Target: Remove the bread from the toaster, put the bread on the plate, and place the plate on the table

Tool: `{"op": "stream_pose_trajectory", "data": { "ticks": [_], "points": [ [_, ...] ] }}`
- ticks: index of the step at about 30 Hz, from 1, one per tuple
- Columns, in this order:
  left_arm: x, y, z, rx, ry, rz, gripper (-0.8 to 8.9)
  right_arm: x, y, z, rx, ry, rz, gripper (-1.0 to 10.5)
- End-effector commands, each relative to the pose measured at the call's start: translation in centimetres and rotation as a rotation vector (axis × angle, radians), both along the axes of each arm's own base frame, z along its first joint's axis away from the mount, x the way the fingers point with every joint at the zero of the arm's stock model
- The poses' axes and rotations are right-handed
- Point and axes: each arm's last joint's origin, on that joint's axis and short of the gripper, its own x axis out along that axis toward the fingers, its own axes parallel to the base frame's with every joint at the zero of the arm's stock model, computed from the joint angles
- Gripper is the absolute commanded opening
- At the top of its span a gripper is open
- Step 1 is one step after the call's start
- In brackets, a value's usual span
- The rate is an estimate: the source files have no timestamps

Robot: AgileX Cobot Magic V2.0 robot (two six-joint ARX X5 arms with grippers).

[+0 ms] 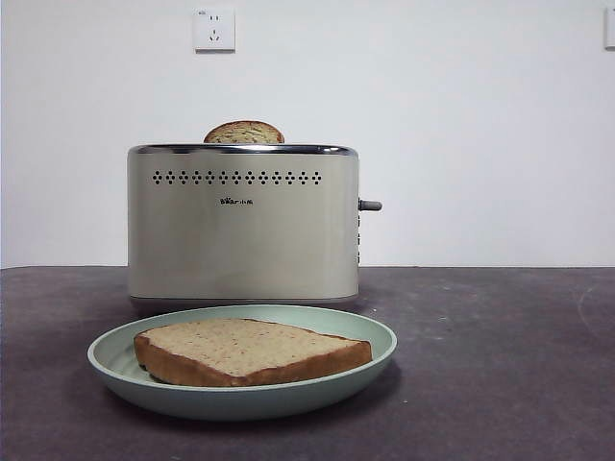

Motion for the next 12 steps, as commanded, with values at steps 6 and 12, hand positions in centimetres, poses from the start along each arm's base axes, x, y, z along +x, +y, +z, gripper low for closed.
{"op": "stream_pose_trajectory", "data": {
  "ticks": [6, 12],
  "points": [
    [0.01, -0.05, 0.07, 0.001, -0.015, -0.011, -0.06, 0.06, 0.05, -0.10, -0.004, -0.009, 0.003, -0.1],
    [-0.01, -0.03, 0.03, 0.005, -0.011, -0.010, -0.04, 0.04, 0.03, -0.10, -0.004, -0.009, 0.003, 0.0]
  ]
}}
